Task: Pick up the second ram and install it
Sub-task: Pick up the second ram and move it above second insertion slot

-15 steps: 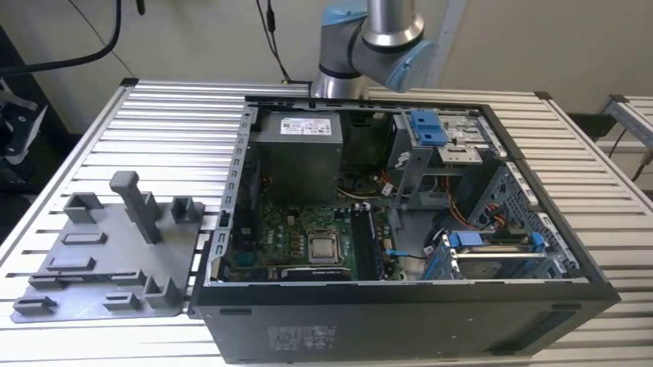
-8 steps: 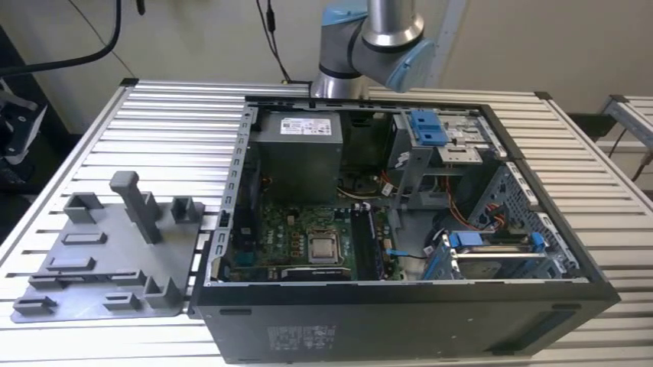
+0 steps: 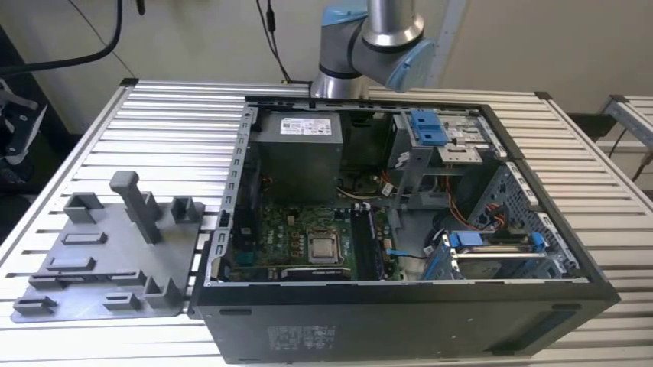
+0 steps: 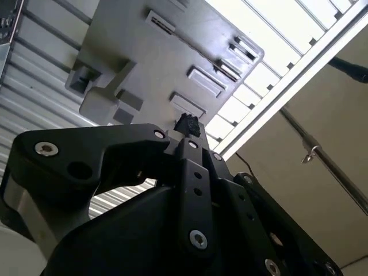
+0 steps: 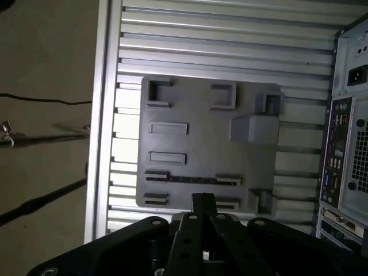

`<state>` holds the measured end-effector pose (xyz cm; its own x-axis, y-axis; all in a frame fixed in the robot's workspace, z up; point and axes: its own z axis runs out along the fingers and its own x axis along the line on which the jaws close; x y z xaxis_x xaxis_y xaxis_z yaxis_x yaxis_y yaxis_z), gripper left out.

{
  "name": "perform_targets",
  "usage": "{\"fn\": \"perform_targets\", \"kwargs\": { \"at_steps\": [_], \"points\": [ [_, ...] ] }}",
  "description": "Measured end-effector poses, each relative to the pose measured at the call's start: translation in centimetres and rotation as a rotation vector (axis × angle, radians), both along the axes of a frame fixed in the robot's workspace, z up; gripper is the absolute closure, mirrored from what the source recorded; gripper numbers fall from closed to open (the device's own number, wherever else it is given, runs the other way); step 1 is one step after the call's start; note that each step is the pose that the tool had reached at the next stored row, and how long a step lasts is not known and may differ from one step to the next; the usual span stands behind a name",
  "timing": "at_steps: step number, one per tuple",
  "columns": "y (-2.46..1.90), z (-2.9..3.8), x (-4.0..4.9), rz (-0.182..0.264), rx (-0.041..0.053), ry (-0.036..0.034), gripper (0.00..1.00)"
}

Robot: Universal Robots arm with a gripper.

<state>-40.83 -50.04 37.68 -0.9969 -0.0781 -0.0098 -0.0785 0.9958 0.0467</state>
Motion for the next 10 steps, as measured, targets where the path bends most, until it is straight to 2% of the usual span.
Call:
{"fn": "perform_targets", "kwargs": {
  "at_steps": [10],
  "points": [
    [0.01,0.01,-0.01,0.111,-0.0088,0.0001,0.89]
  ]
}}
